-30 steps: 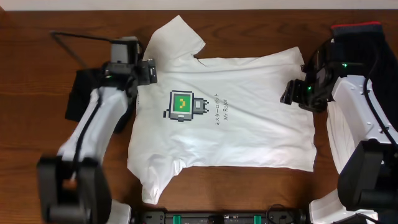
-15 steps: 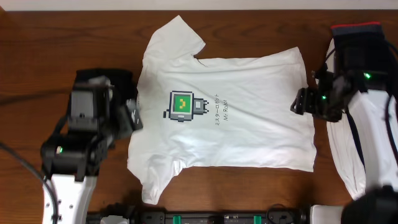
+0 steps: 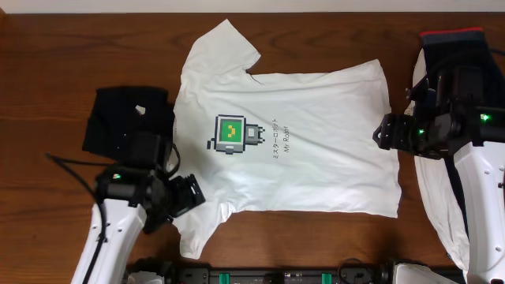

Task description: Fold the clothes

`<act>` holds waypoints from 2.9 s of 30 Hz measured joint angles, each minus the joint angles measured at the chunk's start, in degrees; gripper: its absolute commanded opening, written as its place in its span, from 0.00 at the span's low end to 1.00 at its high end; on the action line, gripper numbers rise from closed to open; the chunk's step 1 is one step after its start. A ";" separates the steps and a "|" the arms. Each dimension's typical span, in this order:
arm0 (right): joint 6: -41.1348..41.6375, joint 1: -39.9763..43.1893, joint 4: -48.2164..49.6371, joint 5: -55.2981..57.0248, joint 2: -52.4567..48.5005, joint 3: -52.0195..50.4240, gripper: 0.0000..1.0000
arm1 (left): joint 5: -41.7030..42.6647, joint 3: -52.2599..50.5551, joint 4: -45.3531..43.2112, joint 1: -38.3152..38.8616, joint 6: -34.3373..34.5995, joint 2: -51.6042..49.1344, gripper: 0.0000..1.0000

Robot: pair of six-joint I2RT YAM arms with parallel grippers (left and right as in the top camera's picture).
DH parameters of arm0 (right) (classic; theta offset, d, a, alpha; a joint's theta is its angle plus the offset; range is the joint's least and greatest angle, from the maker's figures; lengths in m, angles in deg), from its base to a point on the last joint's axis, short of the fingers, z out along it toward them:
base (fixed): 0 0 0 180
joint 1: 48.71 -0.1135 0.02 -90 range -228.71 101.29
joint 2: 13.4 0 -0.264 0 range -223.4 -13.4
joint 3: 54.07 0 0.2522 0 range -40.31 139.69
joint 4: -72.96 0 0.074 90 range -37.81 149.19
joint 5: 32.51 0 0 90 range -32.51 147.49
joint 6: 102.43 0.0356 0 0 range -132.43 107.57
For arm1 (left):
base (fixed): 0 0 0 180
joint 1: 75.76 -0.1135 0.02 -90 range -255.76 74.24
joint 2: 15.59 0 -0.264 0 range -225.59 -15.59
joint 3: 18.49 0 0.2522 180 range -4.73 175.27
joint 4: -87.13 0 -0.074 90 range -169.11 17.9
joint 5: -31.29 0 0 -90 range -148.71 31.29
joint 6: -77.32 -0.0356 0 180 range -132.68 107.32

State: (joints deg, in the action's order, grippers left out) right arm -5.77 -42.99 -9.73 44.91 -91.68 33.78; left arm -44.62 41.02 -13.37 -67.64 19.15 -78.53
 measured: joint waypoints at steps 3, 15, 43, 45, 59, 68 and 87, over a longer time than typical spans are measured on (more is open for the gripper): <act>0.00 0.00 0.17 0.00 0.02 0.00 0.79 | 1.44 -3.72 -2.64 0.98 1.20 -0.81 0.90; 0.96 0.00 0.52 1.73 -0.11 -0.59 0.85 | 2.91 -10.47 -7.82 1.44 2.97 -7.78 0.58; 13.22 1.03 18.12 3.69 -7.93 -34.99 0.72 | 3.58 -10.54 -9.35 1.44 2.23 -10.58 0.42; 14.69 1.03 18.93 4.63 -7.82 -35.21 0.70 | 3.58 -10.54 -9.38 1.44 2.23 -10.58 0.42; 19.37 3.78 18.97 14.82 -7.58 -35.19 0.01 | 3.58 -10.54 -9.31 1.44 1.75 -10.58 0.34; 17.18 4.76 14.78 15.21 -5.25 -32.81 0.01 | 4.42 -10.05 -6.34 1.44 -0.70 -10.47 0.21; 10.73 4.76 12.41 6.97 3.39 -29.00 0.01 | 6.56 -9.01 -4.07 1.44 -3.19 -6.16 0.62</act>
State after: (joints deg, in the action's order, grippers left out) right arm 4.96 -38.23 2.68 51.88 -88.29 4.77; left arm -38.06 32.02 -17.44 -66.20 15.96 -84.69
